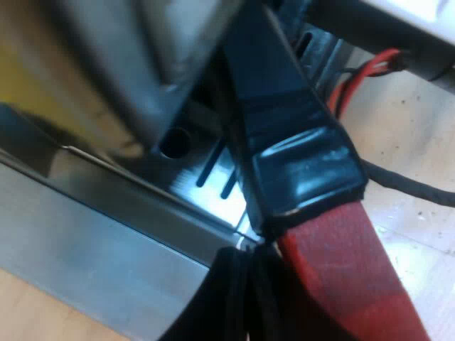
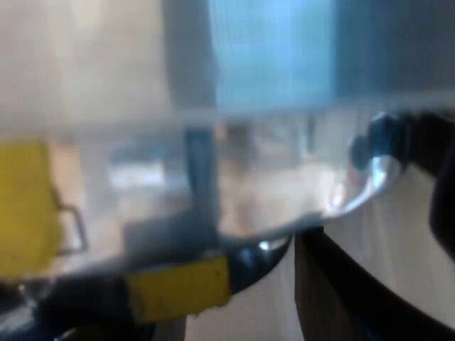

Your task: Put the handle in the coffee machine

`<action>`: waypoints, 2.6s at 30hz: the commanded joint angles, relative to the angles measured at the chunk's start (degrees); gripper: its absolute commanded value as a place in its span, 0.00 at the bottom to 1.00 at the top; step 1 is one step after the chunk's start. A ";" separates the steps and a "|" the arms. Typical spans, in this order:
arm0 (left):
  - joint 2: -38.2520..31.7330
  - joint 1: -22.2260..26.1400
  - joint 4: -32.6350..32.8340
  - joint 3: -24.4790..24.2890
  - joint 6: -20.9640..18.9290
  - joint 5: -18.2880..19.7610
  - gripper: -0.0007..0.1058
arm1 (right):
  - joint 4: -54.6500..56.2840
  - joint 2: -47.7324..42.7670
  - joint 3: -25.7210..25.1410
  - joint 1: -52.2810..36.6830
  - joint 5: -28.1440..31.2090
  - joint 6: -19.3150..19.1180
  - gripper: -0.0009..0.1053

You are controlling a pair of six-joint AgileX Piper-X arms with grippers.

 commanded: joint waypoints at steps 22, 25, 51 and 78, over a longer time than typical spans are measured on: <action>-4.34 -3.08 -0.28 4.63 -12.75 3.68 0.01 | 23.01 -10.61 -0.50 1.41 -8.05 17.88 0.39; -8.19 -3.51 -3.03 7.96 -13.68 3.21 0.01 | 23.25 -12.68 2.71 1.41 -13.33 21.40 0.39; -13.08 -3.49 -12.67 12.94 -29.26 6.13 0.01 | 34.96 -42.65 32.32 13.23 -15.34 21.72 0.39; -15.56 -15.54 -21.48 16.64 -48.12 3.30 0.01 | 82.90 -69.53 21.38 14.04 -26.11 26.71 0.60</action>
